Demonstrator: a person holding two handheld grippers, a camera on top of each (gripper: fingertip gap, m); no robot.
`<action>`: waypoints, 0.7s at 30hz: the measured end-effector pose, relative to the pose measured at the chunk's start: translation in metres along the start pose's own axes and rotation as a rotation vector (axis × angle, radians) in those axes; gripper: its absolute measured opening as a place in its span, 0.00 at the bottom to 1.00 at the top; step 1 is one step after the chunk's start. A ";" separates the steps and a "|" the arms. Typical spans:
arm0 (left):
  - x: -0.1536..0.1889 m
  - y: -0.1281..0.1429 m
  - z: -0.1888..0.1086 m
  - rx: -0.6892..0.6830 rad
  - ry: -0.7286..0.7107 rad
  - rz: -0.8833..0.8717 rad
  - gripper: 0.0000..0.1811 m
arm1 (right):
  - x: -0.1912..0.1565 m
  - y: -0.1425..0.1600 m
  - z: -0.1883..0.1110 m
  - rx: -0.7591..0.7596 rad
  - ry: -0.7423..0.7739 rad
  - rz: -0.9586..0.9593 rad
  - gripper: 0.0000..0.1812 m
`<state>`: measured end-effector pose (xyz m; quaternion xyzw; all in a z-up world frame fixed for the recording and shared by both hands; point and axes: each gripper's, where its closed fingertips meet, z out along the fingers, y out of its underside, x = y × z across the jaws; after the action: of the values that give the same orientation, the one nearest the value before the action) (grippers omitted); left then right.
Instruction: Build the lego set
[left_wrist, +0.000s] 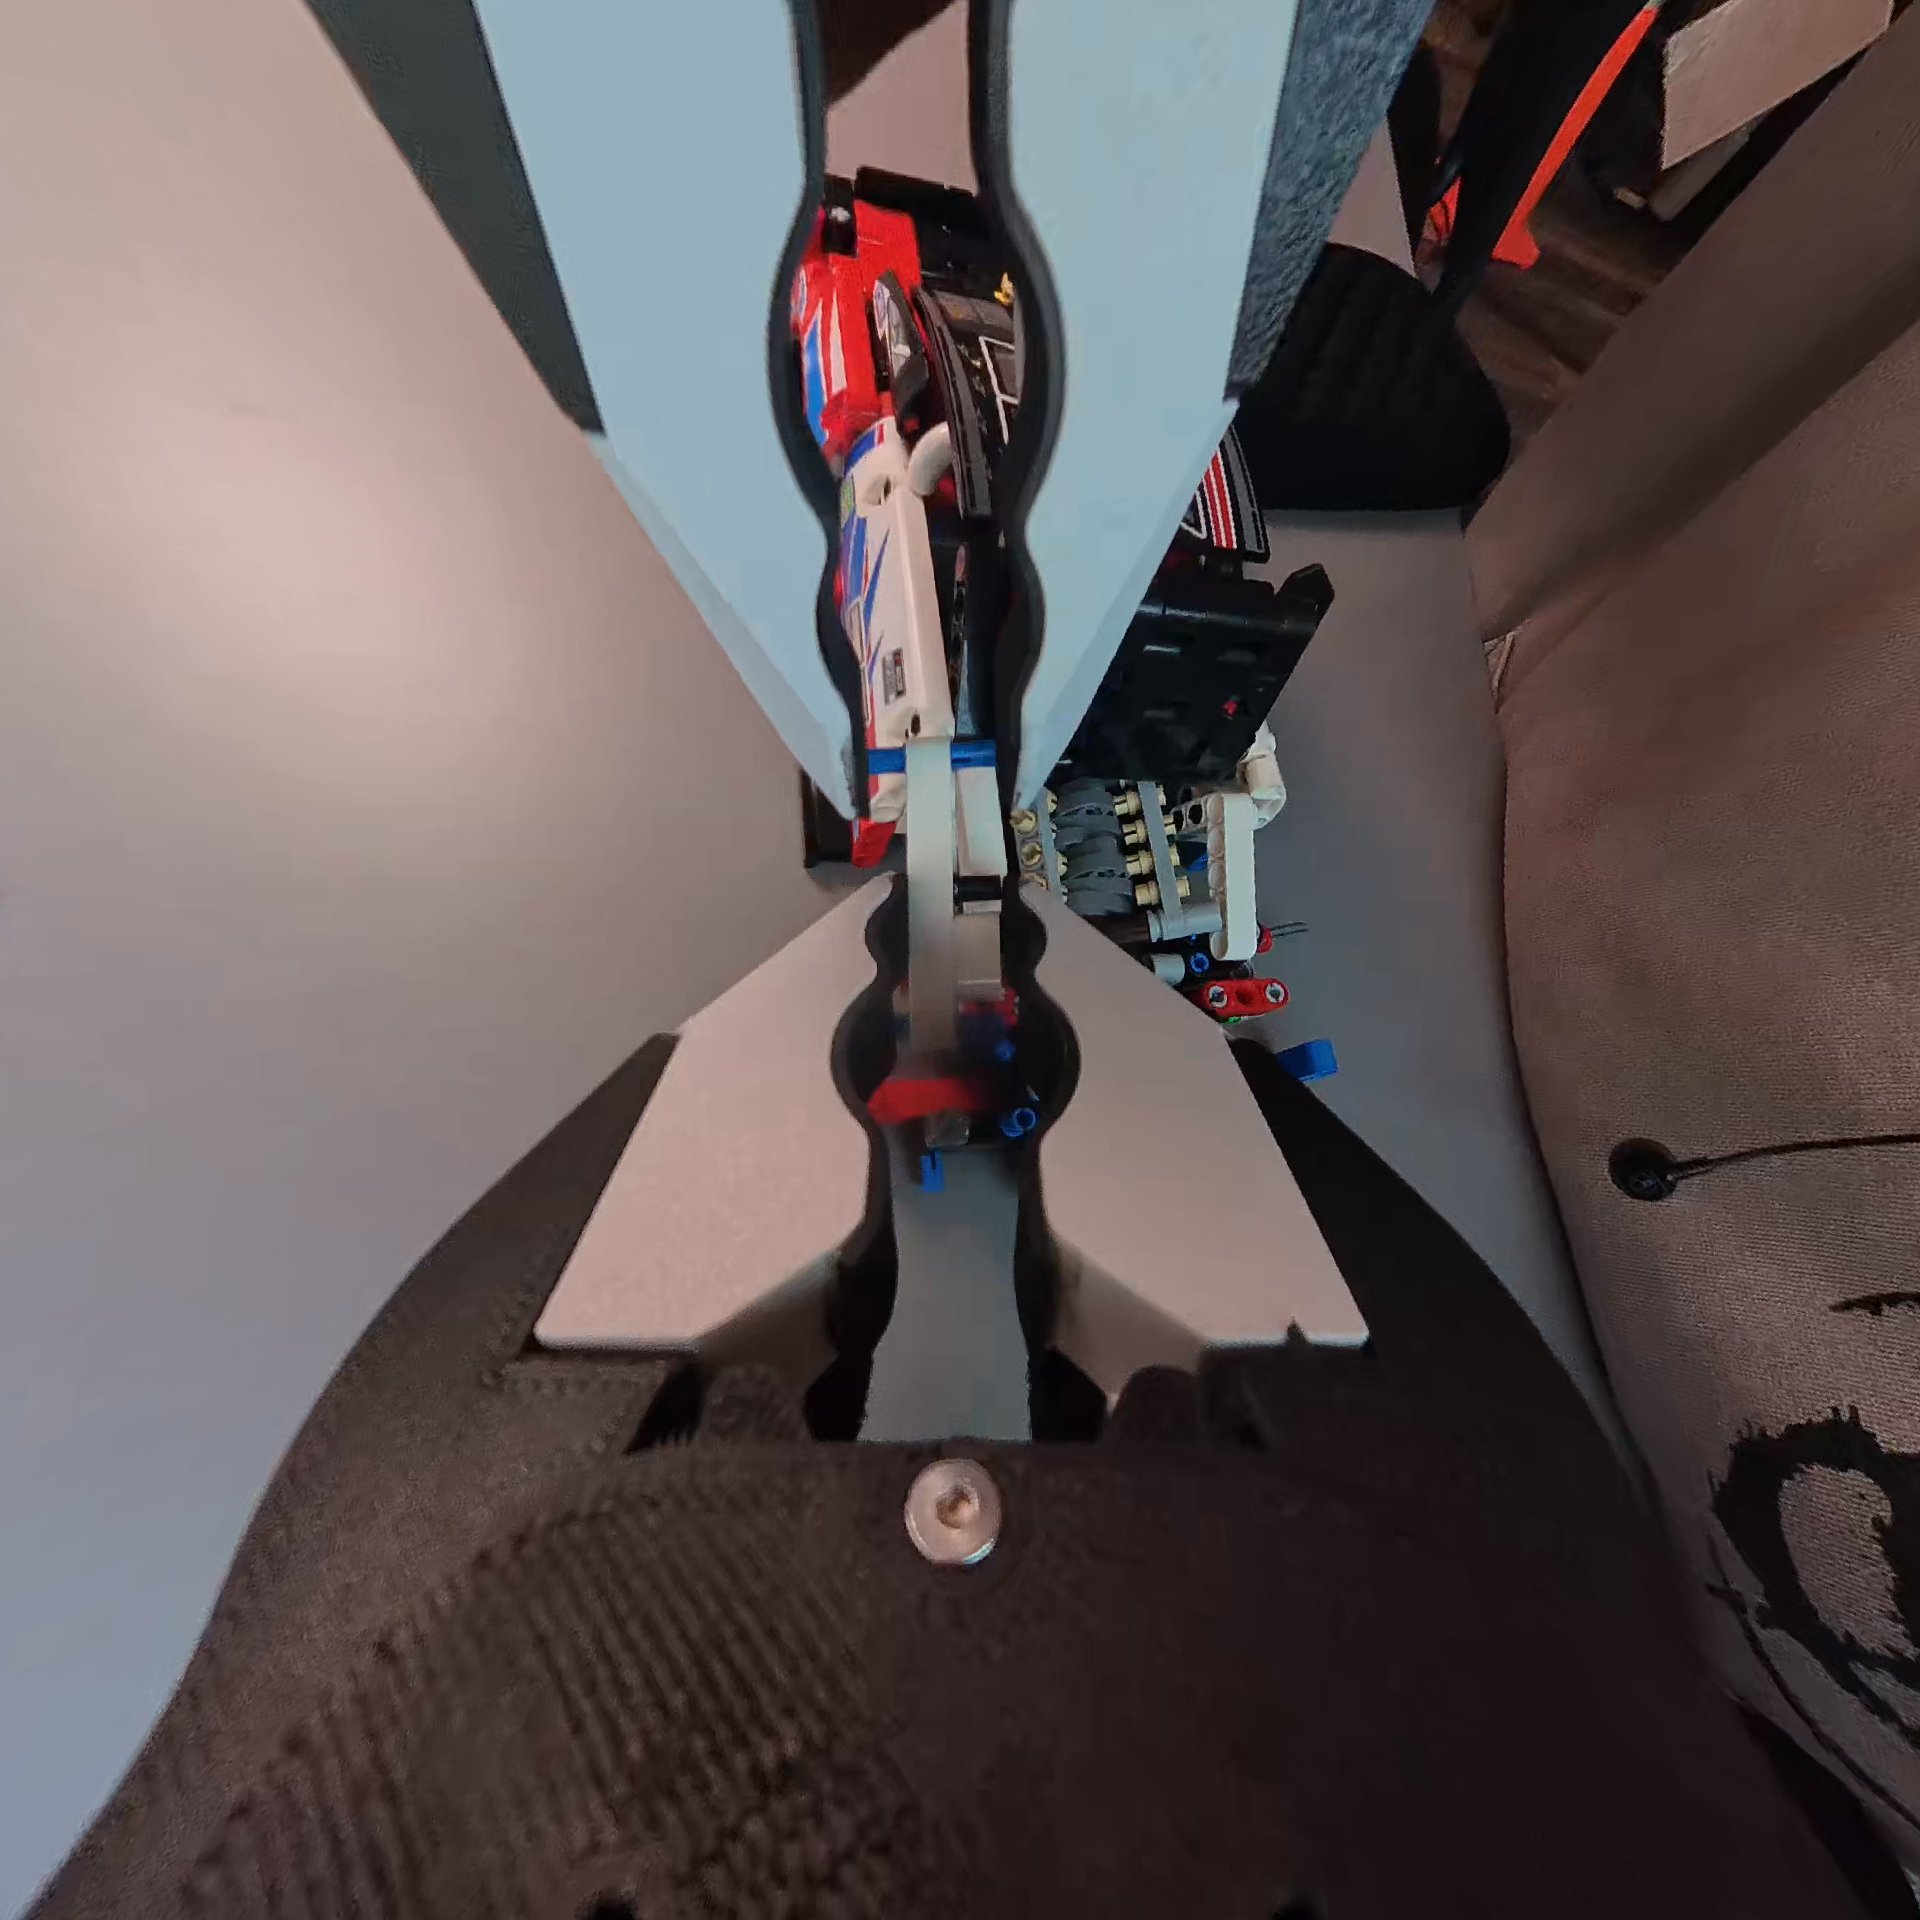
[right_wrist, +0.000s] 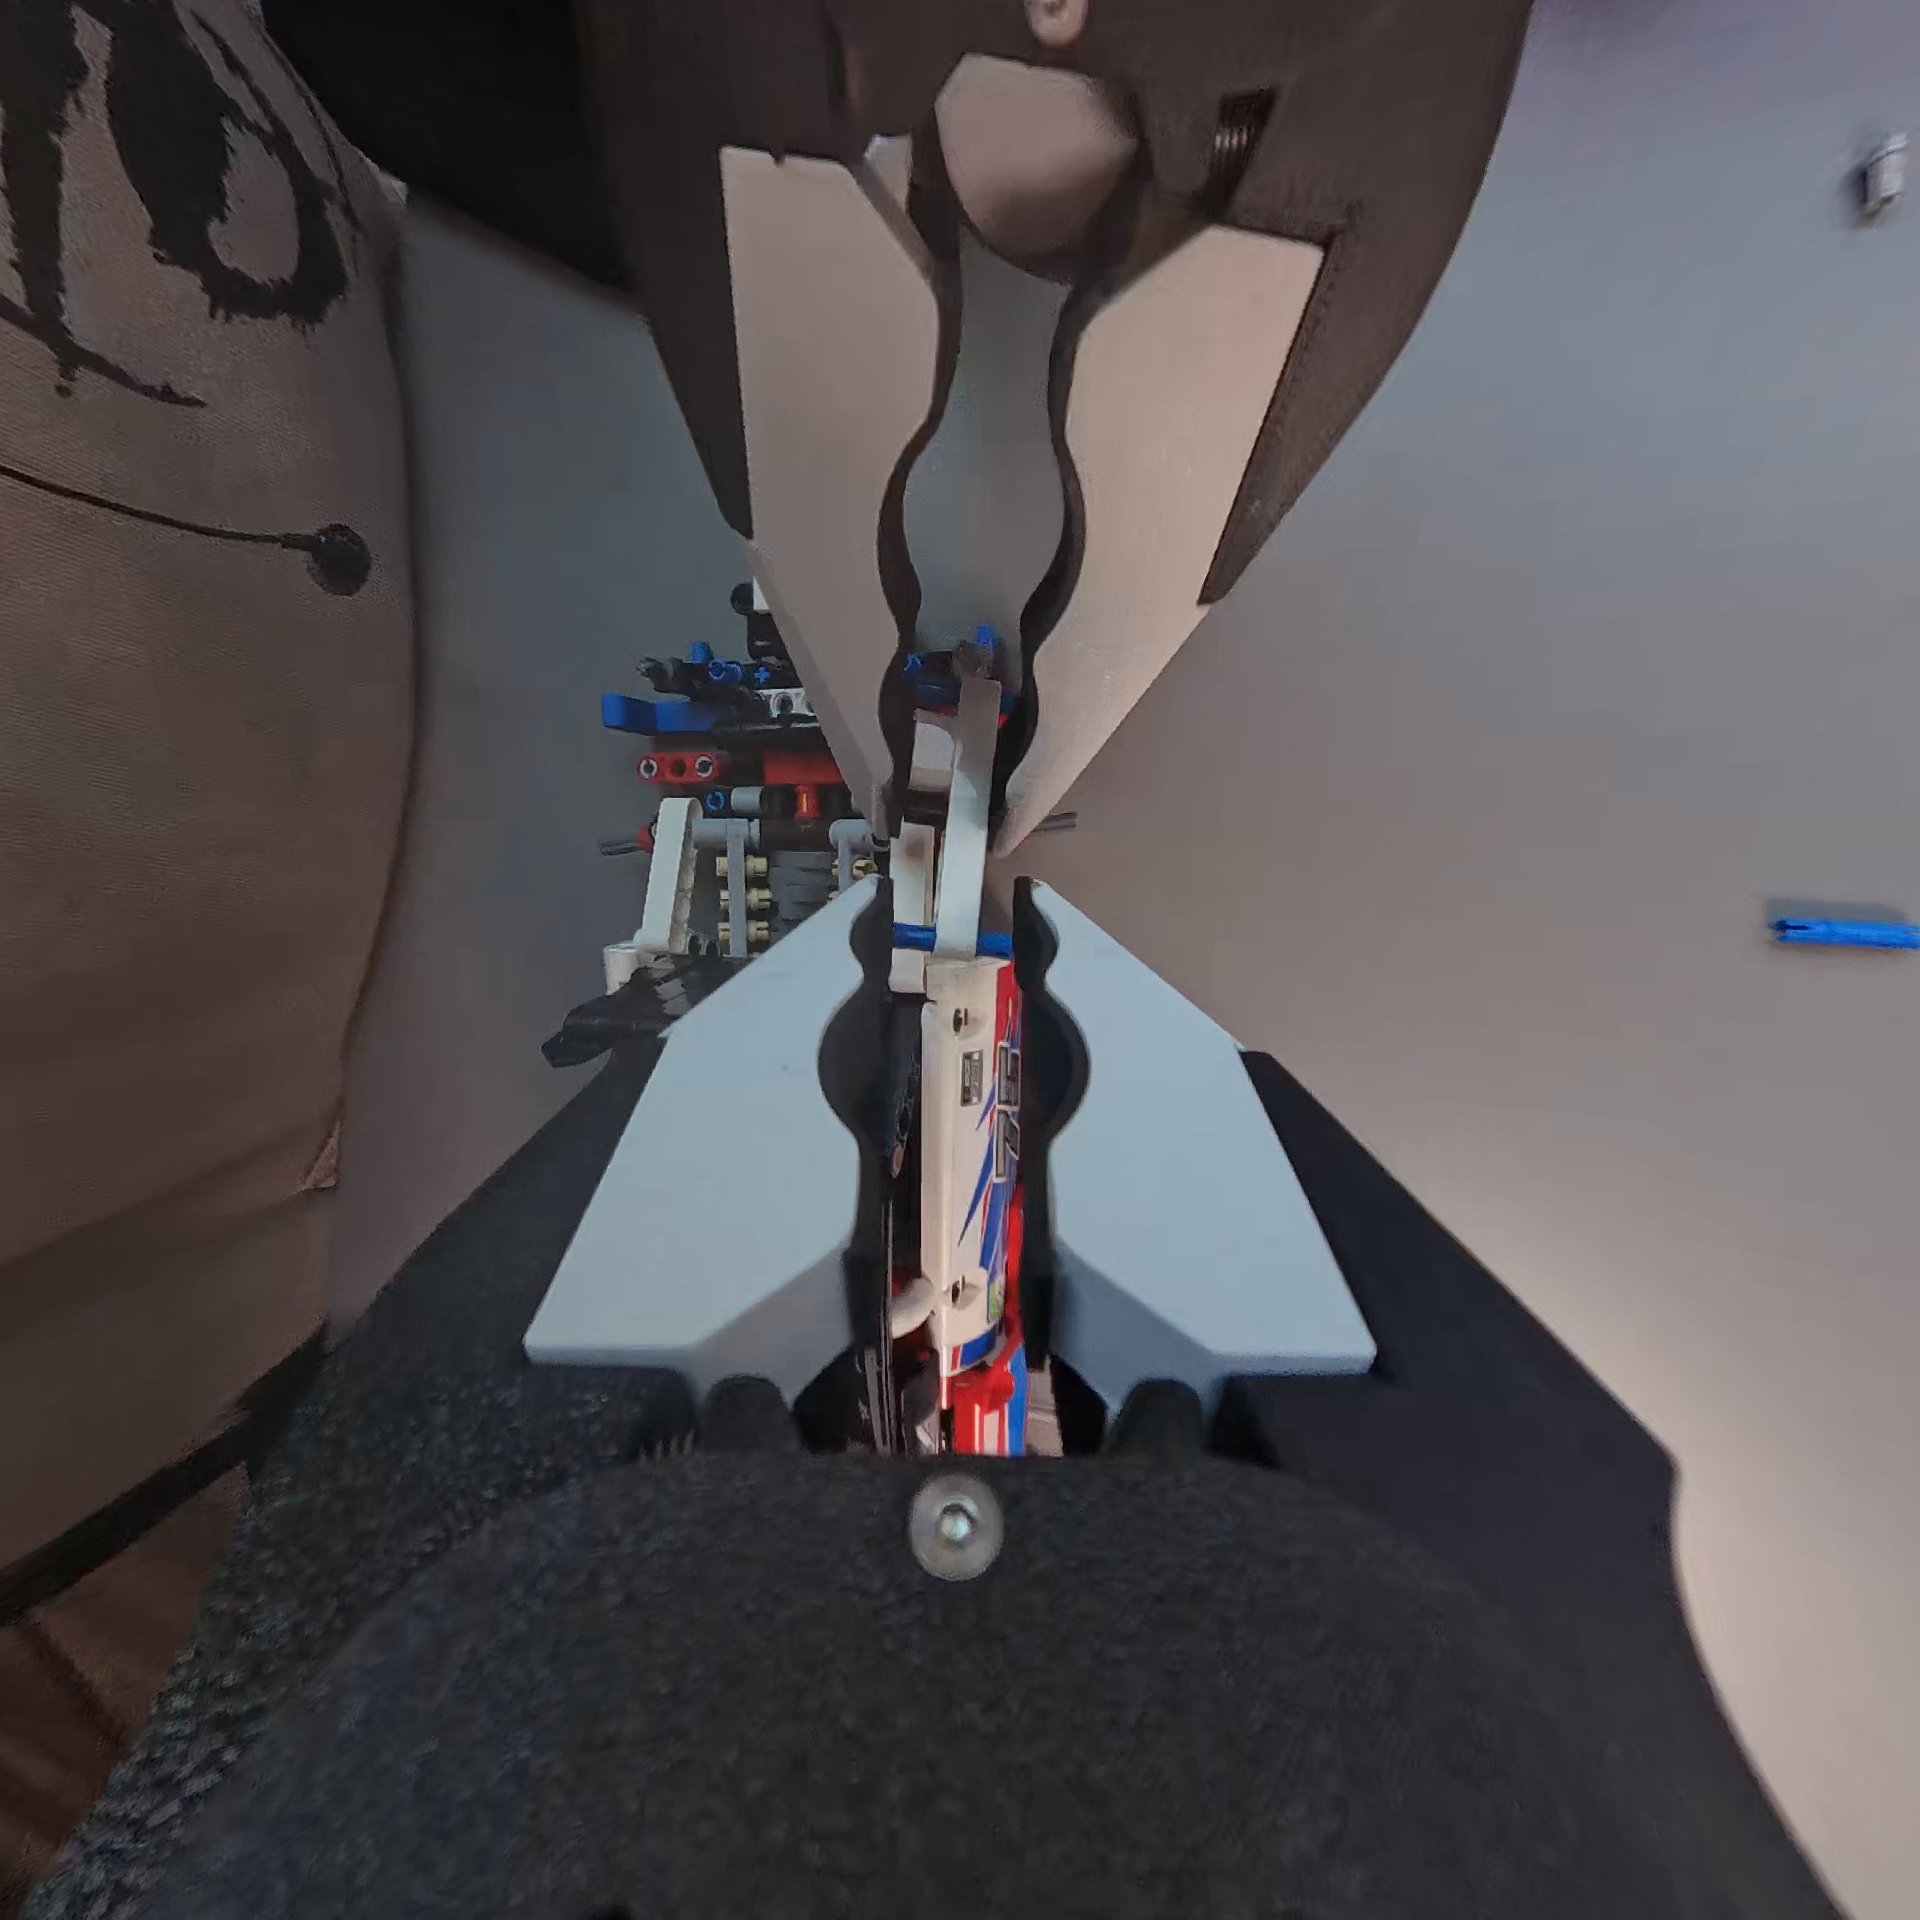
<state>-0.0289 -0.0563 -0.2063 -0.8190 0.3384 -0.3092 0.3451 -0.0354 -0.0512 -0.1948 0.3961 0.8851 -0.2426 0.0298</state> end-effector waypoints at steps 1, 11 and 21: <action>-0.001 -0.002 -0.002 0.004 -0.010 0.010 0.09 | -0.001 0.001 0.003 0.008 -0.024 0.019 0.10; -0.005 0.003 -0.021 0.084 -0.016 -0.030 0.15 | 0.007 -0.007 0.010 0.140 0.049 -0.070 0.03; 0.002 0.008 -0.021 0.130 0.059 -0.078 0.18 | 0.011 -0.001 0.015 0.120 0.113 -0.073 0.03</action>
<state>-0.0465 -0.0695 -0.1999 -0.7980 0.2953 -0.3678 0.3751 -0.0458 -0.0511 -0.2099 0.3774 0.8832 -0.2732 -0.0527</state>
